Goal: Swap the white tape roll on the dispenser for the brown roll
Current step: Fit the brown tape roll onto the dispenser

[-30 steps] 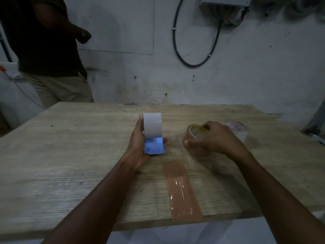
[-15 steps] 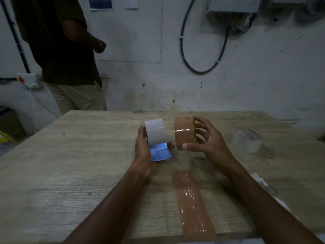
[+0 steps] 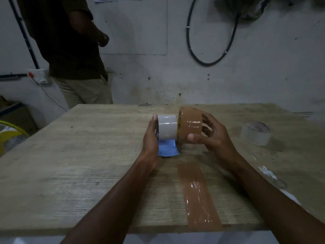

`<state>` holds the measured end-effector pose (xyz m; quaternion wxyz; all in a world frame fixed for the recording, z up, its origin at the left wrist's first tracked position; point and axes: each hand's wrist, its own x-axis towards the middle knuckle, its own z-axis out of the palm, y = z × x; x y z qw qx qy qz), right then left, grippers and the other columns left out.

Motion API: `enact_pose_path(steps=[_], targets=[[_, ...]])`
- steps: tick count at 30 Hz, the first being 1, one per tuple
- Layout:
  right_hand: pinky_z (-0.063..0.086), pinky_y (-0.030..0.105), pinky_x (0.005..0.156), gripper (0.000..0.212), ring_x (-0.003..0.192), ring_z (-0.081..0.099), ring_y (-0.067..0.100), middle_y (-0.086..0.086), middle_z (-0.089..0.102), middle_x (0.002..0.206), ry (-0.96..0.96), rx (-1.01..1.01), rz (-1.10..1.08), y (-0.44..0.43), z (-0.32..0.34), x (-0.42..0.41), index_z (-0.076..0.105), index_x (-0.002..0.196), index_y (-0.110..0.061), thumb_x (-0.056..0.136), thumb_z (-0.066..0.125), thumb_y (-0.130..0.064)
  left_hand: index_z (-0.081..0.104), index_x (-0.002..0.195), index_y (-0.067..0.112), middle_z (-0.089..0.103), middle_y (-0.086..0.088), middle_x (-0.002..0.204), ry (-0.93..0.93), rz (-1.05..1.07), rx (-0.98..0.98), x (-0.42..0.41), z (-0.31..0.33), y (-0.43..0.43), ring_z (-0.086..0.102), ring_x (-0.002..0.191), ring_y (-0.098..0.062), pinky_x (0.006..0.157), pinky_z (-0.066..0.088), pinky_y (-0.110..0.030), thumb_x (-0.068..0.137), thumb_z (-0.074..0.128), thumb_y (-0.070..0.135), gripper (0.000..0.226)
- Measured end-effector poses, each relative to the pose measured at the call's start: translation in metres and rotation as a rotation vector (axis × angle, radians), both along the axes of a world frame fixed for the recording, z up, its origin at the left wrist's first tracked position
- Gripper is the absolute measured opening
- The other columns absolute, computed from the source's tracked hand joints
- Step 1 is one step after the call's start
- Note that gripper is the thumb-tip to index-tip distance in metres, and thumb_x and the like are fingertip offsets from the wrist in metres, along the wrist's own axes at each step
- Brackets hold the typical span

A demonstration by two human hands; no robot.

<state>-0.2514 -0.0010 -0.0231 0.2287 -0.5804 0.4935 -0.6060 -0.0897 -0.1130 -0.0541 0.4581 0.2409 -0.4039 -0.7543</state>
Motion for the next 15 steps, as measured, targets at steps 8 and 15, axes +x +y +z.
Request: enact_pose_path(steps=[8,15], targets=[[0.054,0.035,0.097,0.088,0.121,0.06,0.02,0.005,0.058,0.138,0.032,0.022,0.041,-0.001,-0.001,0.004,0.051,0.141,-0.024,0.061,0.085,-0.039,0.067,0.108,0.016,0.073,-0.011,0.097,-0.053,0.029,-0.03,0.0,0.008,0.013,0.073,0.077,-0.019,0.063,0.057,-0.031,0.094,0.05,0.054,0.043],[0.053,0.036,0.1,0.082,0.122,0.059,0.014,-0.003,0.06,0.137,0.045,0.06,0.053,-0.001,-0.001,0.004,0.05,0.142,-0.028,0.067,0.081,-0.044,0.064,0.122,0.012,0.071,-0.015,0.109,-0.103,0.015,-0.076,-0.001,0.013,0.019,0.072,0.082,-0.02,0.067,0.058,-0.032,0.095,0.047,0.054,0.053]])
